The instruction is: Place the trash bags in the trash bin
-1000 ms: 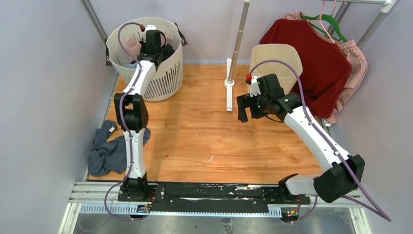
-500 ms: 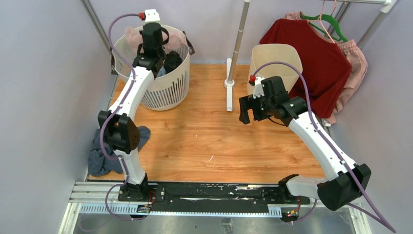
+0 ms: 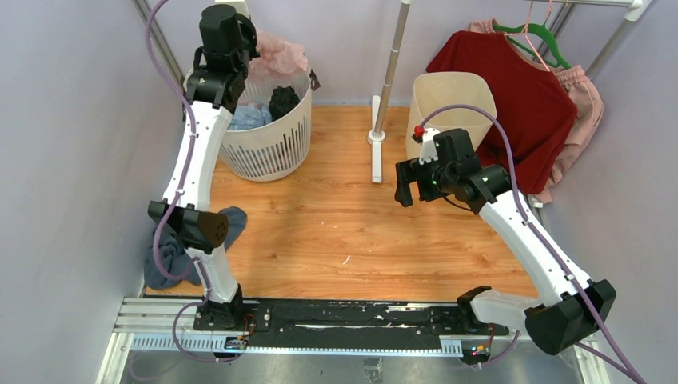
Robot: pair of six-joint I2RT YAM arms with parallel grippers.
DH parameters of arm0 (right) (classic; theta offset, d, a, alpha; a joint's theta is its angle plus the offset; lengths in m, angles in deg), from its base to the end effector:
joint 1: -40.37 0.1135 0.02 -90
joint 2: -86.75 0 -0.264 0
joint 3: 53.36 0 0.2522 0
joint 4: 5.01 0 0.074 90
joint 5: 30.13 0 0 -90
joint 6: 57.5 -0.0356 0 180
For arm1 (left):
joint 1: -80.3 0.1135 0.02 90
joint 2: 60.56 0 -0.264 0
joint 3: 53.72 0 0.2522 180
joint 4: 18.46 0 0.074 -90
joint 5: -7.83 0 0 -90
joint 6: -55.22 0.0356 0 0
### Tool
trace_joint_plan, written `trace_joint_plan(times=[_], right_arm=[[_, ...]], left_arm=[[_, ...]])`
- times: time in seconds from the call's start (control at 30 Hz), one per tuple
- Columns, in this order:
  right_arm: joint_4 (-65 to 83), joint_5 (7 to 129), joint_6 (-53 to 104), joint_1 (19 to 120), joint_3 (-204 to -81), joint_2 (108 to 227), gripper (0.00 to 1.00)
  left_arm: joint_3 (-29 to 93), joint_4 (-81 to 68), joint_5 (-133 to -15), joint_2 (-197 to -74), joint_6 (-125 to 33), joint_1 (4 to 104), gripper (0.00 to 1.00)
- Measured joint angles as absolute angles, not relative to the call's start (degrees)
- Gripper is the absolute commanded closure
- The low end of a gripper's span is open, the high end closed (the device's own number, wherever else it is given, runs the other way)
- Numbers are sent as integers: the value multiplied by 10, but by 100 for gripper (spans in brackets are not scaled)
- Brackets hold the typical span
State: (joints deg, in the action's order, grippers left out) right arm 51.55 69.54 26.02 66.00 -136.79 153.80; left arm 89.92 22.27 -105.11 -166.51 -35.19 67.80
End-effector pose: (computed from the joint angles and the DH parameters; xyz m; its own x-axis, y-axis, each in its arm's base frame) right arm 0.2159 0.1102 0.3573 -0.6392 -0.1833 -0.7469 -0.4730 0.8595 0.1939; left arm 0.3923 -0.0728 0.5159 -0.0505 0.0044 -0.9987 -0.1810 0.9834 0.0135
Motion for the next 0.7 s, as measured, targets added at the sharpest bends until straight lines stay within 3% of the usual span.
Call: trace_joint_plan(times=[0.4, 0.7], right_arm=[[507, 704, 248, 660, -1368, 1519, 3], [505, 703, 237, 660, -1368, 1487, 3]], left_arm=[[921, 332, -846, -1557, -381, 681, 87], [734, 272, -577, -1398, -472, 678, 87]])
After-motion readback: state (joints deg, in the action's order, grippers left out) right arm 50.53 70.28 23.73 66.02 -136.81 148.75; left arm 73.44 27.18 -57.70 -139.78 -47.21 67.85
